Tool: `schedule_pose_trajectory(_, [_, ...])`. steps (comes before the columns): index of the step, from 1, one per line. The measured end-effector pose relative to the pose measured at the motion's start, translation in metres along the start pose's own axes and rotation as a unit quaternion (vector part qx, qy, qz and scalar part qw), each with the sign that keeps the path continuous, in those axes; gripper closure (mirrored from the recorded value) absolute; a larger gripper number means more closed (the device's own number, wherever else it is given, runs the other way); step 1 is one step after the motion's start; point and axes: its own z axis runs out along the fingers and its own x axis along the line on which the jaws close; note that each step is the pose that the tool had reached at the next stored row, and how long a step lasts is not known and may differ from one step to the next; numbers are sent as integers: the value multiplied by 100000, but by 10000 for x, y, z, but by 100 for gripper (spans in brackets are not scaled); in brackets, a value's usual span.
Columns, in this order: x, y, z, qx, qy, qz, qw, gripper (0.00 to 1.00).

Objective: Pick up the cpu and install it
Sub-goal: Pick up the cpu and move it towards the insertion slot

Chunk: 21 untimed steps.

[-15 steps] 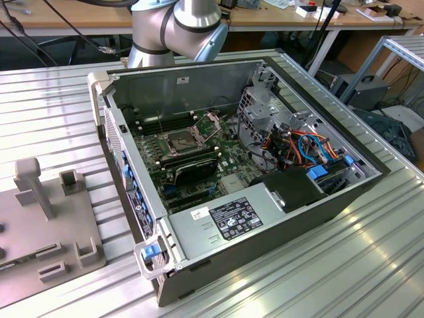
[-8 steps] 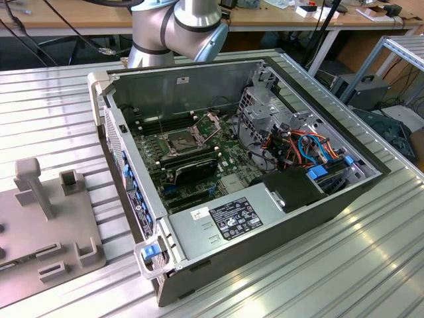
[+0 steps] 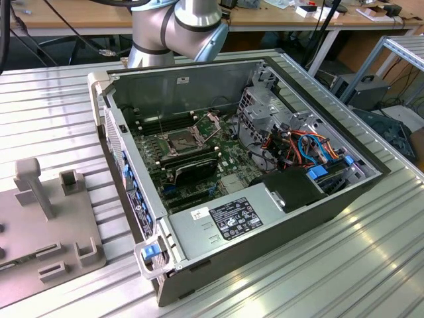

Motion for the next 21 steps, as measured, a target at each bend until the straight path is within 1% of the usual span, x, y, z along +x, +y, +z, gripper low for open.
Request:
schedule_pose_trajectory(3, [-3, 0, 0, -2, 1, -5, 100000, 45])
schedule_pose_trajectory(9, [-61, -3, -1, 2, 5, -8, 100000, 45])
schedule_pose_trajectory(11, [-114, -5, -1, 1, 4, -12, 100000, 45])
schedule_pose_trajectory(12, [-220, -10, -1, 2, 2, -4, 100000, 45])
schedule_pose_trajectory(13, [-287, -13, -1, 2, 5, -5, 100000, 45])
schedule_pose_trajectory(21, [-324, -14, -2, 4, 8, -6, 100000, 45])
